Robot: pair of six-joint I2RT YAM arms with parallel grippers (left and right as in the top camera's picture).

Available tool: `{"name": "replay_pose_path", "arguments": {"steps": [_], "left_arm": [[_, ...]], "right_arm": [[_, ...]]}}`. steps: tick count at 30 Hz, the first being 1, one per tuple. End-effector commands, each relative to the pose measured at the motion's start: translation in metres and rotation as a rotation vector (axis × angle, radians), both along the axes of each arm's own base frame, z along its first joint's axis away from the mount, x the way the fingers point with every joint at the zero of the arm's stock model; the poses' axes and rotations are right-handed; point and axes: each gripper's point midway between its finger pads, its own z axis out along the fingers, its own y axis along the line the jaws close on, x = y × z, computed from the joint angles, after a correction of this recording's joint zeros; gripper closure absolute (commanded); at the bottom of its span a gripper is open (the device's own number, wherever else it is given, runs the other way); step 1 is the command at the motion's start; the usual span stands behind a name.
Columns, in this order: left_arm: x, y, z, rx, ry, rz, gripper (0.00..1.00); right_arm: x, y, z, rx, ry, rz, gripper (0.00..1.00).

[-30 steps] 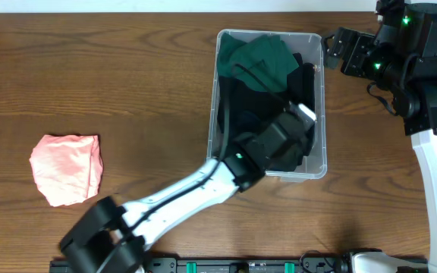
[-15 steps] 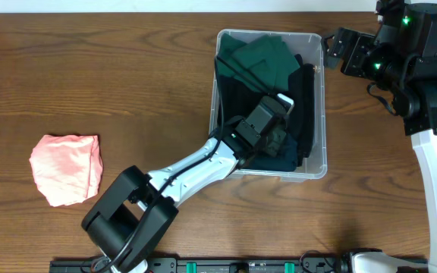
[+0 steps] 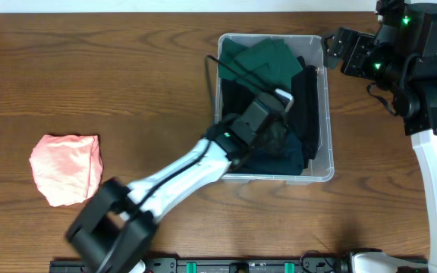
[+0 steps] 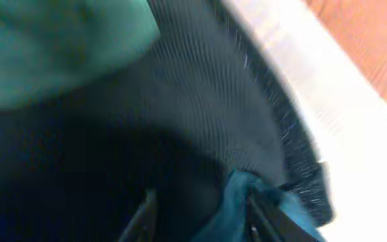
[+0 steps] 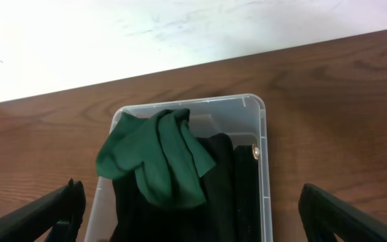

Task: Pack container
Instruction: 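Release and press the teal cloth into the bin's lower part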

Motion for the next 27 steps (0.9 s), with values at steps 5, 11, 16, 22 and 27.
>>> {"name": "replay_pose_path", "arguments": {"steps": [5, 11, 16, 22, 27], "left_arm": [[-0.003, 0.014, 0.067, -0.103, -0.09, 0.016, 0.56], [-0.027, 0.002, 0.012, 0.01, 0.034, -0.032, 0.55], [-0.039, -0.01, -0.037, 0.081, 0.126, -0.052, 0.56], [-0.042, -0.008, -0.066, 0.117, 0.196, -0.023, 0.55], [-0.044, -0.007, -0.068, 0.125, 0.206, -0.023, 0.55]], "right_arm": [[-0.001, -0.003, 0.002, 0.004, -0.004, -0.013, 0.01], [-0.001, -0.003, 0.002, 0.004, -0.004, -0.012, 0.01], [-0.001, -0.003, 0.002, 0.004, -0.004, -0.012, 0.01], [-0.001, -0.003, 0.002, 0.004, -0.004, -0.012, 0.01], [-0.001, -0.003, 0.002, 0.004, -0.004, -0.012, 0.01]]}}
